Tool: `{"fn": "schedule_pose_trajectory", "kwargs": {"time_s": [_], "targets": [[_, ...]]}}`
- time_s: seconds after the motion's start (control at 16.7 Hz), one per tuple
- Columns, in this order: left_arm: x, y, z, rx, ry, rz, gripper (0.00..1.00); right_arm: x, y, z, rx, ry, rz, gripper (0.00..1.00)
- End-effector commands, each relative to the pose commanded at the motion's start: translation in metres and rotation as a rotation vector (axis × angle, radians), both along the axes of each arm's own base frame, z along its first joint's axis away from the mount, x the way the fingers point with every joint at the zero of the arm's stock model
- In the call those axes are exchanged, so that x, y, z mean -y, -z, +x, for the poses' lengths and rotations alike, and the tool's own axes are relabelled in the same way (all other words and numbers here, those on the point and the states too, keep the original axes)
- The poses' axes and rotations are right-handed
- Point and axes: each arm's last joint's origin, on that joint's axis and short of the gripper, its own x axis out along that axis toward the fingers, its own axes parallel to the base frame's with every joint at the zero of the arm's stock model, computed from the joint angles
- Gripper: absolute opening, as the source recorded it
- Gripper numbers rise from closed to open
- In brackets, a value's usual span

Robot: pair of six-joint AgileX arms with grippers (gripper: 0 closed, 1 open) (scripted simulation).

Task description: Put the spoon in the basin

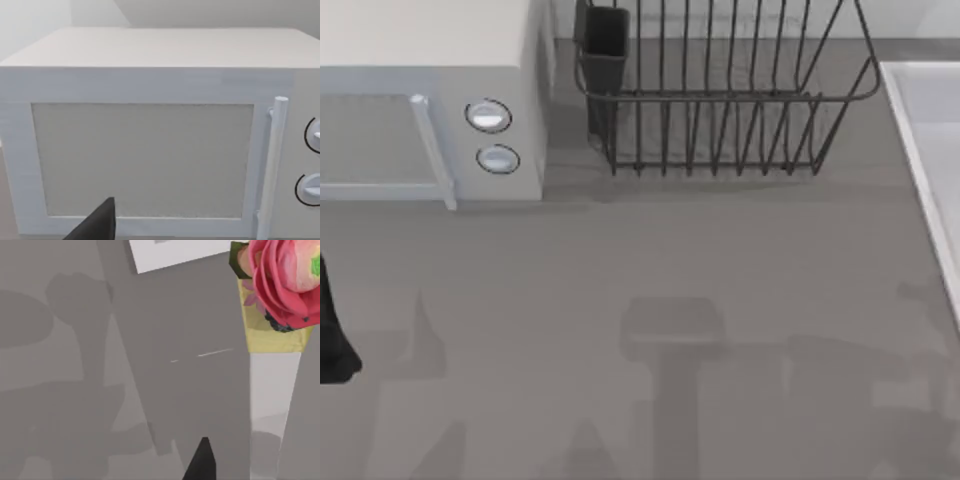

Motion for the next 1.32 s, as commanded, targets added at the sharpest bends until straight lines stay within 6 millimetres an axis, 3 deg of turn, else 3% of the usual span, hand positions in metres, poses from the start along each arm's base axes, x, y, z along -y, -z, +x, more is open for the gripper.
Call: {"fn": "schedule_pose_trajectory", "kwargs": {"time_s": [0.18, 0.42, 0.72, 0.96, 1.32], "targets": [[0.0, 0.0, 0.0, 0.0, 0.0, 0.0, 1.0, 0.005, -0.012, 0.044, -0.032, -0.002, 0.002, 0.0], [0.0, 0.0, 0.0, 0.0, 0.0, 0.0, 1.0, 0.015, -0.025, 0.12, -0.048, -0.004, 0.004, 0.0], [0.0, 0.0, 0.0, 0.0, 0.0, 0.0, 1.0, 0.035, -0.017, 0.202, -0.03, -0.002, 0.006, 0.0], [0.0, 0.0, 0.0, 0.0, 0.0, 0.0, 1.0, 0.051, -0.001, 0.237, 0.009, -0.002, 0.005, 0.0], [0.0, 0.0, 0.0, 0.0, 0.0, 0.0, 1.0, 0.064, 0.022, 0.254, 0.036, -0.003, 0.005, 0.0]]}}
